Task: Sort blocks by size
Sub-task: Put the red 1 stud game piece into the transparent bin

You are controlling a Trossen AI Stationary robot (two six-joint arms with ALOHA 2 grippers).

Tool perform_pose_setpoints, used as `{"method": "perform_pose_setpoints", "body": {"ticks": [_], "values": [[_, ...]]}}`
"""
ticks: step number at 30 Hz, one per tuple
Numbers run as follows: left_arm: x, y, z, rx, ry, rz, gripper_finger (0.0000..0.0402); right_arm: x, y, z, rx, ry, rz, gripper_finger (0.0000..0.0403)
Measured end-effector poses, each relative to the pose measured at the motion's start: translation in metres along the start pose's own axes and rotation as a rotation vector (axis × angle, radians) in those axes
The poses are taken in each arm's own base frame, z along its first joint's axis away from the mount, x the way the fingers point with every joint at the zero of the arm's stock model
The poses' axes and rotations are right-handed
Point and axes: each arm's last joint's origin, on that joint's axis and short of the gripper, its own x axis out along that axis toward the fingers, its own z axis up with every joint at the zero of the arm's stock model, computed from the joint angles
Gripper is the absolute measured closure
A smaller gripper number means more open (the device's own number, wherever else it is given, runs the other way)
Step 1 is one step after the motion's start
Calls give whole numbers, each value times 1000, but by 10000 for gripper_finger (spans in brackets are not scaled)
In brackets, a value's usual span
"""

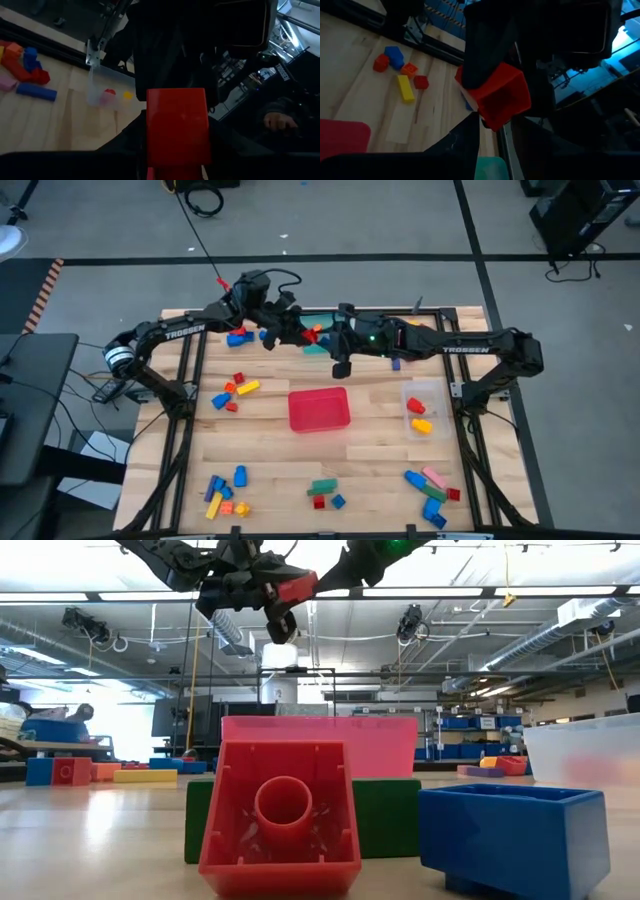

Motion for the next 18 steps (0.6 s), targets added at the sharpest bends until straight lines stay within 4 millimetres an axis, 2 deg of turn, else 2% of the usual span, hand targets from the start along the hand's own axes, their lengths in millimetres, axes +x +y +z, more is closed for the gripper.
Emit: {"method": "perform_pose_setpoints", "body": {"ticks": [11, 18], "values": [[-9, 7, 5, -8, -47, 59, 263, -3, -1, 4, -6, -11, -41, 276], [-8, 4, 8, -30, -55, -1, 263, -2, -6, 2, -3, -41, 18, 285]]}}
